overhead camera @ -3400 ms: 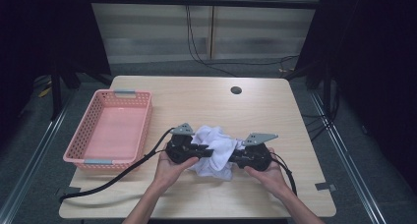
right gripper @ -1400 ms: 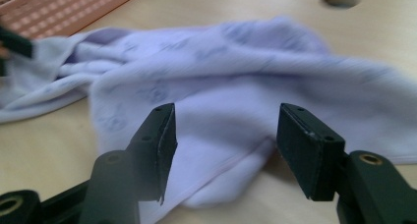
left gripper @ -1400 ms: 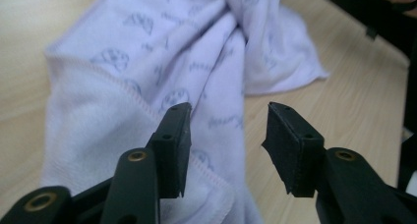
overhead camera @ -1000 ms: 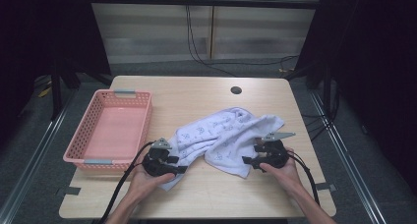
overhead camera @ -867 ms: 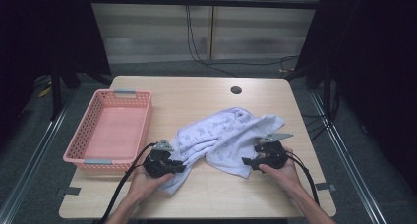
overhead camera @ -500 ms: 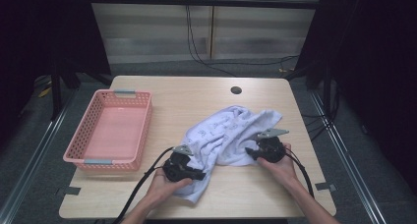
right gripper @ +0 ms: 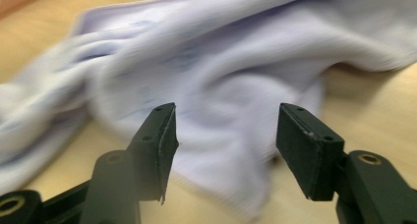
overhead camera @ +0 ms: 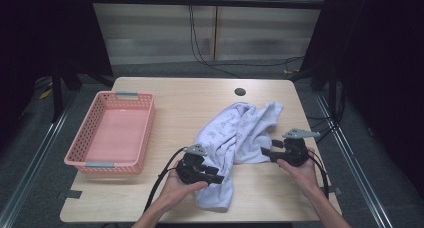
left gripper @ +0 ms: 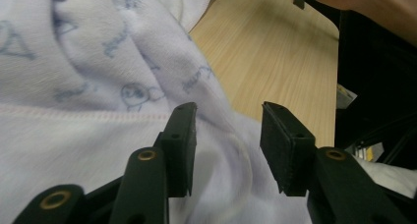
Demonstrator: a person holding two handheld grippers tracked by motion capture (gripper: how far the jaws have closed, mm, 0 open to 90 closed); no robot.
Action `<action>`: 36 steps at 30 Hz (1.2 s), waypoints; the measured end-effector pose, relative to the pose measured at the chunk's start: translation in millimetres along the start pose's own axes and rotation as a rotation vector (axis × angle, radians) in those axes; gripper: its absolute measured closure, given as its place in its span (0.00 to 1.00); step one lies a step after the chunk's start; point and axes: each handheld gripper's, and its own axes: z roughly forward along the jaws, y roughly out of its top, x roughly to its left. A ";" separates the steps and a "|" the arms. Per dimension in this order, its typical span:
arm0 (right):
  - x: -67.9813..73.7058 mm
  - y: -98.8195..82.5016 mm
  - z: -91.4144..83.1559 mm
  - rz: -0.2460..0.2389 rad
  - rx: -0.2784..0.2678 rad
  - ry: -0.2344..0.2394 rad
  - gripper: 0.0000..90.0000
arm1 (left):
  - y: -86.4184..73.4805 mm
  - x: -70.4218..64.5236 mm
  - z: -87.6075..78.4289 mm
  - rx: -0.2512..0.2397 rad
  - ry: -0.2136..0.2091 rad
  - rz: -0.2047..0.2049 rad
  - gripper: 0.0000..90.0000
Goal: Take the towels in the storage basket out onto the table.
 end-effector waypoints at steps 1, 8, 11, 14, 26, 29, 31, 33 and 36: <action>0.0 0.0 0.0 0.000 0.000 0.000 0.45 | -2.0 -1.3 -4.9 -0.007 0.011 0.000 0.63; 44.9 -26.2 -3.1 -0.075 0.087 0.156 0.45 | -10.3 -6.8 11.0 0.075 0.000 0.068 0.56; 57.1 -24.6 6.6 -0.096 0.099 0.197 0.46 | -10.6 -11.7 23.3 0.146 0.042 0.127 0.71; 64.9 -23.1 12.3 -0.118 0.100 0.234 0.47 | -7.5 -6.9 17.1 0.105 0.025 0.102 0.94; 94.2 -30.3 13.6 -0.151 0.104 0.408 0.39 | 29.7 10.2 -57.7 -0.333 0.084 0.005 0.97; 100.4 -31.0 17.3 -0.159 0.114 0.437 0.38 | 33.1 18.8 -64.8 -0.355 0.122 -0.015 0.97; 107.3 -31.4 20.2 -0.169 0.118 0.456 0.37 | 35.8 24.7 -66.7 -0.351 0.164 -0.018 0.97; 113.3 -31.4 20.8 -0.181 0.116 0.465 0.34 | 36.0 31.0 -66.5 -0.348 0.184 -0.034 0.97; 121.6 -31.6 16.9 -0.172 0.092 0.494 0.34 | 34.8 40.2 -63.4 -0.332 0.220 -0.056 0.97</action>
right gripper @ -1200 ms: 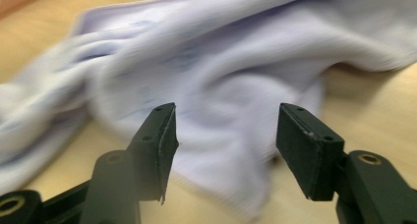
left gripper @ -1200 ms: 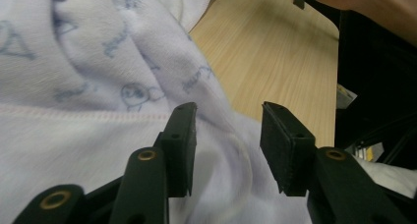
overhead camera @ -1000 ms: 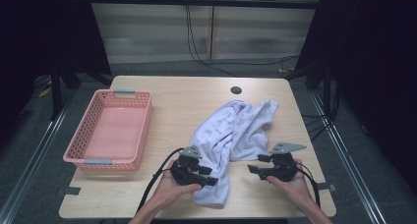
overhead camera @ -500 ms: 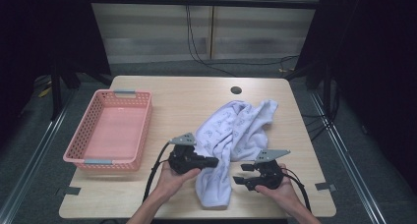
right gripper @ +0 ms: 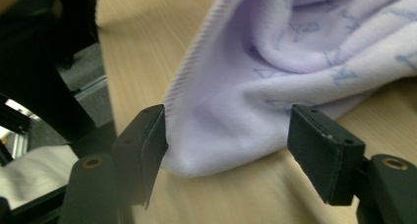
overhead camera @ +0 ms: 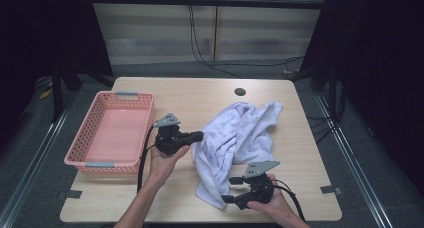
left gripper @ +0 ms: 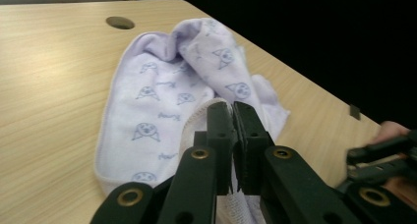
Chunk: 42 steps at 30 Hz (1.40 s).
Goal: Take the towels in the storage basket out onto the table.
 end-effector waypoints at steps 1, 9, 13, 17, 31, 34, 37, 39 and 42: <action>0.0 0.0 0.0 0.000 0.000 0.000 0.34 | 0.0 0.0 0.0 0.000 0.000 0.000 0.97; 4.0 0.1 9.3 -0.008 0.028 -0.028 0.40 | 4.7 3.3 4.5 -0.047 0.003 -0.040 0.97; -4.2 -4.1 10.1 0.019 0.056 -0.060 0.60 | 8.7 7.3 -7.0 -0.091 -0.004 -0.064 0.97; -10.1 -2.8 6.8 0.009 0.060 -0.101 0.90 | 9.3 10.7 -20.4 -0.118 0.004 -0.070 0.98; -58.6 41.2 -78.3 0.090 -0.200 -0.313 1.00 | 22.2 2.1 -42.8 -0.128 0.004 -0.018 0.98; -61.6 66.0 -95.1 0.054 -0.235 -0.358 1.00 | 40.2 -4.6 -45.6 -0.153 0.003 0.008 0.98; -66.3 79.5 -104.9 0.052 -0.267 -0.383 1.00 | 53.4 -8.6 -49.2 -0.169 0.006 0.017 0.98; -70.4 92.7 -115.6 0.055 -0.304 -0.391 1.00 | 67.5 -13.6 -53.9 -0.196 0.010 0.037 0.98; -71.3 126.7 -141.0 0.025 -0.374 -0.436 1.00 | 93.6 -28.6 -61.2 -0.241 -0.002 0.081 0.98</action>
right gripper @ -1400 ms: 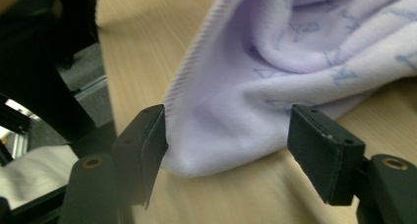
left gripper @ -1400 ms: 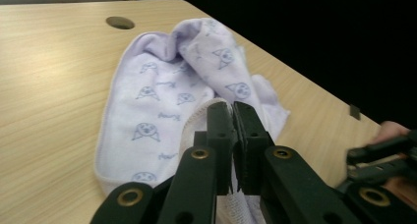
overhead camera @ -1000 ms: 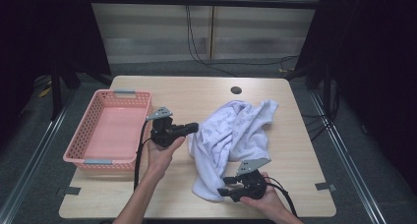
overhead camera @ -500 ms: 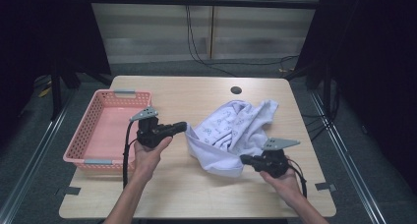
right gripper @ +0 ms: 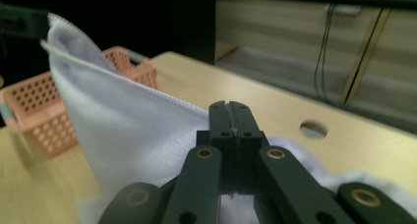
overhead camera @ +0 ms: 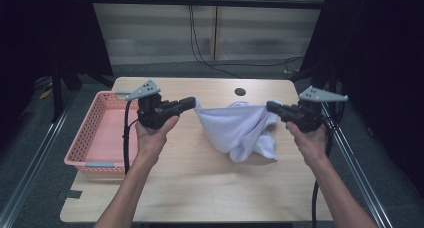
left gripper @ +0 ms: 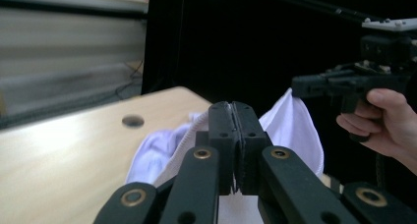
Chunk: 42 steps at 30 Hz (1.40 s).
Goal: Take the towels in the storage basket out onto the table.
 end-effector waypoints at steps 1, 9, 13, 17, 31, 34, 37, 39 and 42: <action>0.0 0.0 0.0 0.000 0.000 0.000 1.00 | 0.0 0.0 0.0 0.000 0.000 0.000 0.98; -5.0 56.7 -23.7 -0.041 -0.116 -0.017 1.00 | 21.4 -21.4 -4.1 -0.036 -0.014 0.048 0.98; -3.0 19.0 -13.6 -0.040 -0.033 0.024 1.00 | -15.5 -16.0 -3.1 0.064 -0.009 0.027 0.98; 3.7 -54.6 6.4 0.018 0.094 0.103 1.00 | -86.4 -0.3 -7.9 0.199 0.014 -0.060 0.98; 45.2 -138.6 21.1 0.048 0.299 0.254 0.75 | -168.4 1.9 -54.1 0.398 0.055 -0.135 0.85; 27.0 -132.7 -4.2 0.099 0.227 0.188 0.71 | -164.4 1.8 -56.8 0.365 0.089 -0.130 0.77; 17.0 -138.0 -11.6 0.108 0.236 0.159 0.70 | -159.8 2.1 -56.6 0.337 0.086 -0.135 0.75; 8.6 -146.7 -17.4 0.105 0.266 0.117 0.66 | -156.8 0.1 -53.2 0.334 0.057 -0.109 0.75; -4.9 -157.6 -23.0 0.121 0.283 0.053 0.60 | -157.6 -2.4 -36.5 0.376 0.022 -0.076 0.75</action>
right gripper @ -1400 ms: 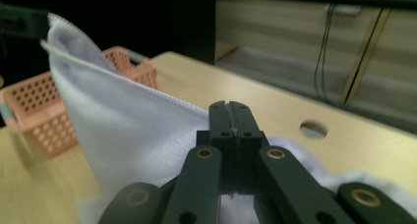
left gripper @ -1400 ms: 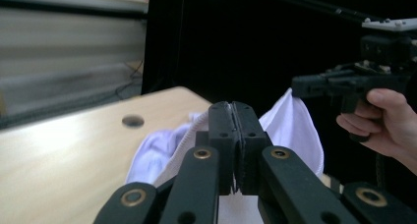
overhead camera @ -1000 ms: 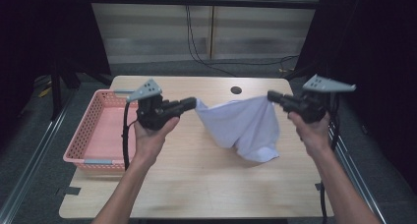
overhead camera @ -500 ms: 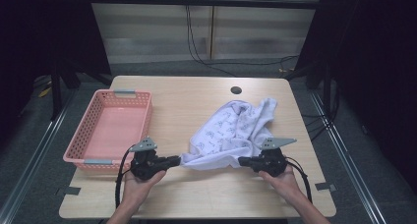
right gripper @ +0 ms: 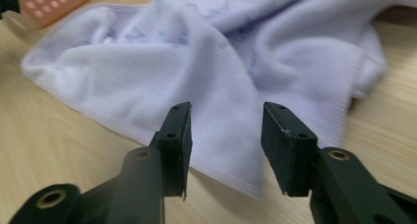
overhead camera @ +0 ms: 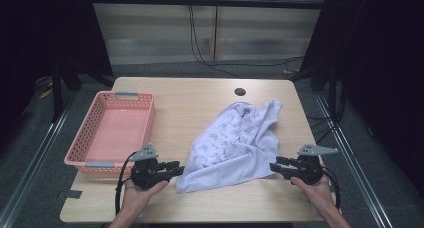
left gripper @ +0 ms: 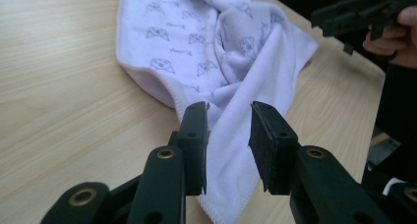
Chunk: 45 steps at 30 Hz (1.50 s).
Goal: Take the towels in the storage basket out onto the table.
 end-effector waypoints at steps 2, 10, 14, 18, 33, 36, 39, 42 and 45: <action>-8.4 -4.2 1.6 0.016 0.008 -0.026 0.56 | -0.2 0.0 11.1 0.041 -0.026 -0.002 0.71; -9.1 -9.4 20.4 -0.006 0.097 -0.024 0.57 | -14.0 9.6 31.0 0.166 0.010 0.035 0.58; -8.3 -10.0 22.1 0.009 0.103 -0.009 0.59 | -16.4 5.8 40.0 0.215 -0.008 0.056 0.56; -6.9 -9.9 24.4 0.012 0.110 0.005 0.65 | -16.8 -1.1 46.3 0.230 0.017 0.096 0.51; -11.5 2.6 8.6 0.043 0.016 0.057 0.95 | -1.6 7.5 25.0 0.090 -0.076 0.042 0.94; -17.0 27.0 0.7 0.041 -0.063 0.038 0.95 | 21.7 18.7 21.8 0.007 -0.072 0.012 0.94; -19.2 44.3 -5.2 0.039 -0.119 0.024 0.96 | 39.1 21.3 21.5 -0.027 -0.073 0.015 0.94; -22.7 73.3 -15.3 0.036 -0.194 0.004 0.96 | 66.0 23.5 16.3 -0.094 -0.082 0.012 0.94; -26.4 102.6 -28.7 0.036 -0.286 -0.006 0.96 | 97.3 23.7 6.2 -0.155 -0.061 0.038 0.94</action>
